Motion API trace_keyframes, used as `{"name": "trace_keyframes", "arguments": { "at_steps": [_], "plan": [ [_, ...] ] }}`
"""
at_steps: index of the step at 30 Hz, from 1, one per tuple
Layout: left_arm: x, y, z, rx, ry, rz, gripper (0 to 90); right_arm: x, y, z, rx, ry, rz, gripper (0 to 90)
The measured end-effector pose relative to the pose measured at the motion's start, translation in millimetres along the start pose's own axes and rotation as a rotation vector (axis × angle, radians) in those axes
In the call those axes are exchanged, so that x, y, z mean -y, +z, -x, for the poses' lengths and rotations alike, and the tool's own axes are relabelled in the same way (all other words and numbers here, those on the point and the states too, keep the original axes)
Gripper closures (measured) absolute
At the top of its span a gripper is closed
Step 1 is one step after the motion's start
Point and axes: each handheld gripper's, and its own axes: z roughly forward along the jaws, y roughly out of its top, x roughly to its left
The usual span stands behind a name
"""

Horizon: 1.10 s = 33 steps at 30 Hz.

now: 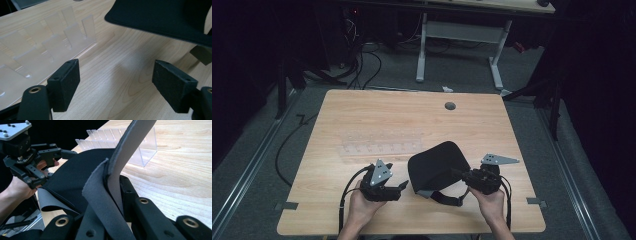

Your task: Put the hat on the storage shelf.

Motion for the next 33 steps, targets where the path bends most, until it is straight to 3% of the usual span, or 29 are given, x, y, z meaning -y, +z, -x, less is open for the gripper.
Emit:
{"name": "trace_keyframes", "arguments": {
  "at_steps": [15, 33],
  "plan": [
    [-0.2, 0.2, 10.4, 0.04, 0.039, 0.011, 21.1, -8.3, 16.6, -6.6, -0.004, 0.009, -0.061, 85.3],
    [-0.4, 3.5, 13.8, 0.044, 0.07, 0.0, 22.1, -14.0, 25.0, -8.0, -0.009, 0.023, -0.107, 85.0]
  ]
}}
